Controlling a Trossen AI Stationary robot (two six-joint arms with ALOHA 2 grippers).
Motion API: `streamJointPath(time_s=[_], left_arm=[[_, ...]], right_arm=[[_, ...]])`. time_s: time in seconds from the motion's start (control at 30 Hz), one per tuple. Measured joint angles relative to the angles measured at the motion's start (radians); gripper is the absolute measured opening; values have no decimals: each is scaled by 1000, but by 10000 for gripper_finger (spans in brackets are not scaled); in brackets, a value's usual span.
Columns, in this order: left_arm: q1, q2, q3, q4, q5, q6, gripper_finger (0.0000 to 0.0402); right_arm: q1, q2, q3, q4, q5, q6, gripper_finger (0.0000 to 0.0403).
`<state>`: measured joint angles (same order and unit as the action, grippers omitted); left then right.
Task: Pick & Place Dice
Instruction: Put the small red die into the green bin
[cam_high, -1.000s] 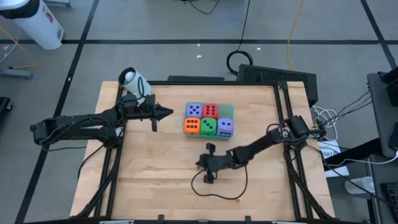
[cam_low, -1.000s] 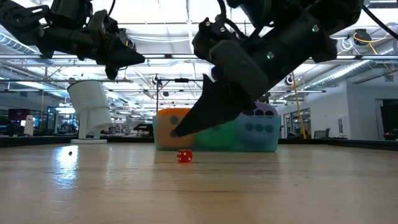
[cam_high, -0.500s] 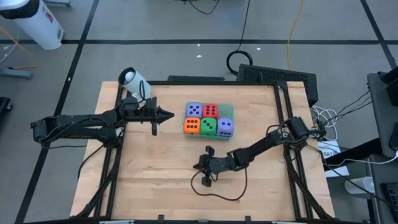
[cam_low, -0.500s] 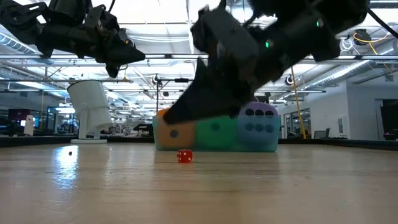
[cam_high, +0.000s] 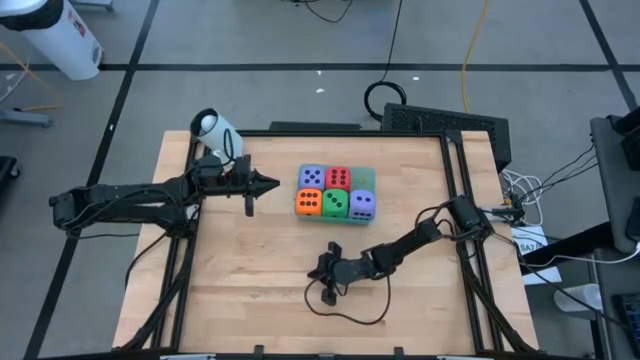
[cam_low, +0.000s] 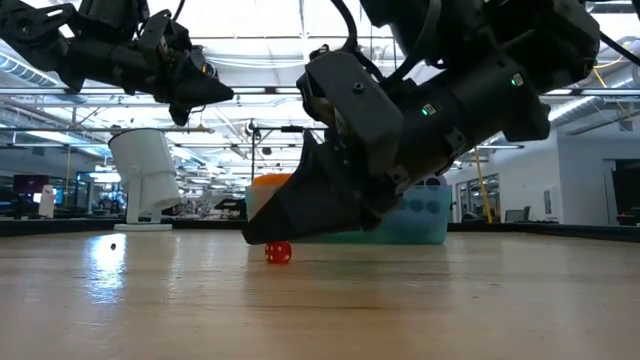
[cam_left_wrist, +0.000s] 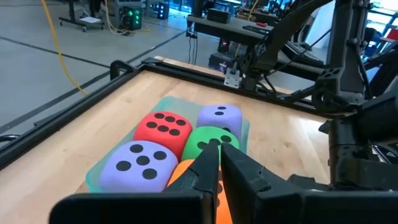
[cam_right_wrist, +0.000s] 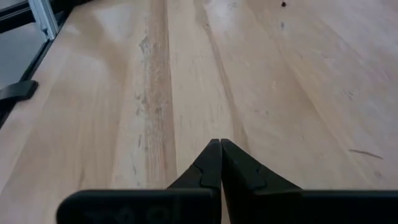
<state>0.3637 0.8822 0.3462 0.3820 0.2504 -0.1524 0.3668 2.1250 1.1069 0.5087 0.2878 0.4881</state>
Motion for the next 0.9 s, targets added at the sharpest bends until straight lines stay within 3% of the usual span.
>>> streamJointPath(time_s=[0.27, 0.57, 0.8, 0.9], left_arm=[[-1, 0, 0, -6, 1, 12, 26], [-1, 0, 0, -5, 2, 19, 26], [-1, 0, 0, 13, 2, 22, 26], [-1, 0, 0, 12, 2, 23, 26]], right_arm=[[0, -14, -1, -123, 14, 19, 0], [4, -126, -7, -439, 155, 21, 0], [11, -180, -12, -648, 168, 73, 0], [17, -199, -46, -660, 165, 98, 0]])
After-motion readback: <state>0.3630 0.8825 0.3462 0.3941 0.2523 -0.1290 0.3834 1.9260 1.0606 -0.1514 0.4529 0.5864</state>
